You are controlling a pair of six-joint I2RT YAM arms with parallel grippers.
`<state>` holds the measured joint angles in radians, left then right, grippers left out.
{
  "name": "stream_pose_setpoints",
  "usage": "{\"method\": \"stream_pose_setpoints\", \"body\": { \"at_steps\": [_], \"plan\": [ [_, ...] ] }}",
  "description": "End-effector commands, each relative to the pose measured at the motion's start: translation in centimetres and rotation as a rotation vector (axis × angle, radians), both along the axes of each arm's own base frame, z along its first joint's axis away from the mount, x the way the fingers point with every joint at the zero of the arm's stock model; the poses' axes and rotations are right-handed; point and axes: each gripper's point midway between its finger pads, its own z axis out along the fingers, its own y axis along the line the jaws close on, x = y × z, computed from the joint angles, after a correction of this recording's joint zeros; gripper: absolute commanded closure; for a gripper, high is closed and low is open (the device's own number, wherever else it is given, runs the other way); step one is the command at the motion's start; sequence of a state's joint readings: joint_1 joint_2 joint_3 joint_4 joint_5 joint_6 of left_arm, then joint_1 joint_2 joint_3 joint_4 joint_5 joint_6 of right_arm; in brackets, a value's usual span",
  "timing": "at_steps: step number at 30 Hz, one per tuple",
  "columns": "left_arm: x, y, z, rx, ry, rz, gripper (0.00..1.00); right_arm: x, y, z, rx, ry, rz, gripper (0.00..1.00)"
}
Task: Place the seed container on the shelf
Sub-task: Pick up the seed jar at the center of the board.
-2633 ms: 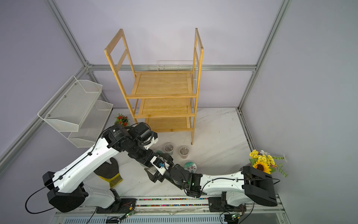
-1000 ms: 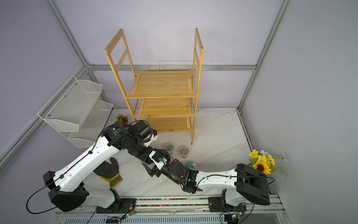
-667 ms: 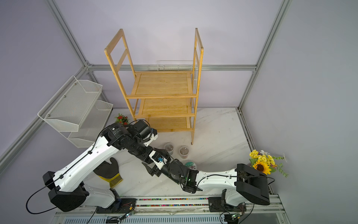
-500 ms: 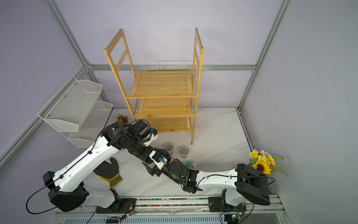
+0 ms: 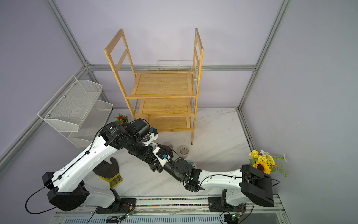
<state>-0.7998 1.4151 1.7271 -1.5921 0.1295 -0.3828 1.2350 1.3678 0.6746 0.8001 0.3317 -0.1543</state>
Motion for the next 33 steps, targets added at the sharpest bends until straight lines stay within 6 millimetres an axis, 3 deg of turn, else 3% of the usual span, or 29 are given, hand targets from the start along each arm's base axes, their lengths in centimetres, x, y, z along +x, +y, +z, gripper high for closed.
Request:
{"method": "stream_pose_setpoints", "body": {
  "at_steps": [1,11,20,25,33],
  "plan": [
    [-0.9,-1.9,3.2,-0.141,-0.028,-0.047,0.00,0.9,-0.7,-3.2,-0.100,0.040,-0.043,0.36],
    [0.1,-1.6,5.6,-0.202,-0.122,-0.014,0.00,0.6,-1.0,-4.3,-0.128,0.069,-0.031,0.36],
    [1.9,1.9,7.8,-0.193,-0.267,0.120,0.00,0.2,-1.9,-4.3,-0.125,0.098,-0.028,0.37],
    [3.3,4.4,9.7,-0.185,-0.405,0.220,0.00,-0.4,-2.7,-2.5,-0.101,0.103,-0.022,0.37],
    [4.3,8.1,11.2,-0.167,-0.580,0.372,0.00,-1.1,-3.8,3.4,0.000,0.101,-0.018,0.39]
  ]
}}
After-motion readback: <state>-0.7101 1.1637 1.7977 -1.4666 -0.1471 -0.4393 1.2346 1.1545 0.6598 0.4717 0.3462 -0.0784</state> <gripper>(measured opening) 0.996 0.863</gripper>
